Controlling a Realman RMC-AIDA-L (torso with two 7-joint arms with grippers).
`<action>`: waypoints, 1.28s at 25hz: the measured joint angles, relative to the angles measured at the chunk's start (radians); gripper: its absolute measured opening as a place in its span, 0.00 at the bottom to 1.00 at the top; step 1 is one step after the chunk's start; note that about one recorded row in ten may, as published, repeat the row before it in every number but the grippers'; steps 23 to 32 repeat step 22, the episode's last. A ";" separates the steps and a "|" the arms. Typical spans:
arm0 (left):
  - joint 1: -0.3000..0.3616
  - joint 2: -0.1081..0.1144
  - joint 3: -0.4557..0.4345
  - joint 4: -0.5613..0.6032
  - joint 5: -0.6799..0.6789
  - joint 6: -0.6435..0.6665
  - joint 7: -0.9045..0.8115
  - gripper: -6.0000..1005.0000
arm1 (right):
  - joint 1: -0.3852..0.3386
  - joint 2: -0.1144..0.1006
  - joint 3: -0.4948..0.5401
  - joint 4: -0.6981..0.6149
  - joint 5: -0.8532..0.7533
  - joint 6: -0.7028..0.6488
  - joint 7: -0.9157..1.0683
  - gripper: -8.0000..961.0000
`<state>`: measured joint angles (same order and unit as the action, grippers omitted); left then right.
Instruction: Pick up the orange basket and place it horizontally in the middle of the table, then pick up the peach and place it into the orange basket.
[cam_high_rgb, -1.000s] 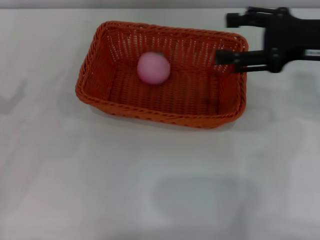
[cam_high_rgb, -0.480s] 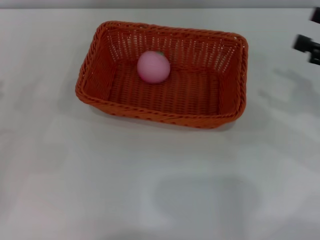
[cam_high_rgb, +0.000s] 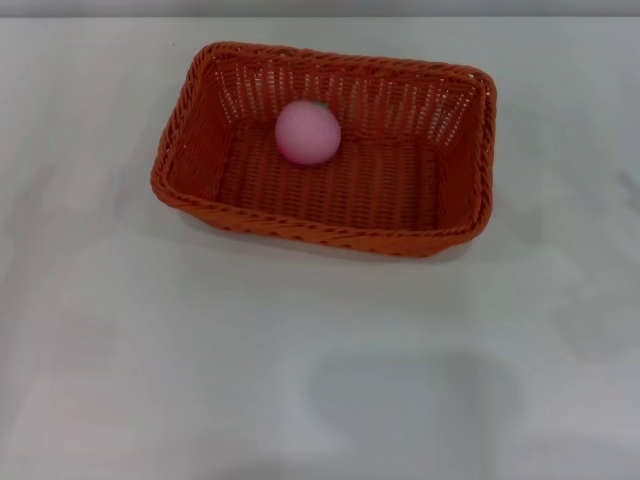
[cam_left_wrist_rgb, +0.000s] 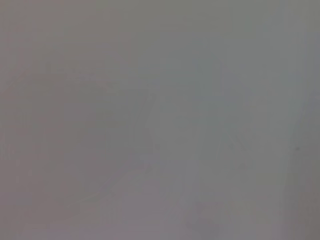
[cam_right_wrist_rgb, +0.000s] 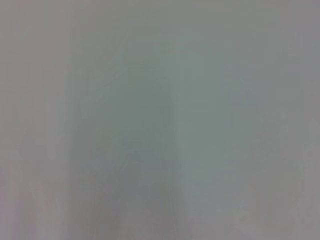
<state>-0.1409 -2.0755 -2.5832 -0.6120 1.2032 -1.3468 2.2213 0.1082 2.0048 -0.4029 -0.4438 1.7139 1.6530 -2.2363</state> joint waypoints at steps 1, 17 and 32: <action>0.003 0.000 0.000 0.004 -0.008 -0.002 0.009 0.78 | 0.000 0.000 0.025 0.034 0.000 -0.002 -0.038 0.91; 0.032 -0.002 0.000 0.070 -0.106 -0.042 0.125 0.78 | 0.004 0.002 0.119 0.232 0.015 -0.062 -0.266 0.91; 0.036 -0.001 0.002 0.072 -0.107 -0.051 0.127 0.78 | 0.004 0.002 0.120 0.235 0.015 -0.063 -0.267 0.91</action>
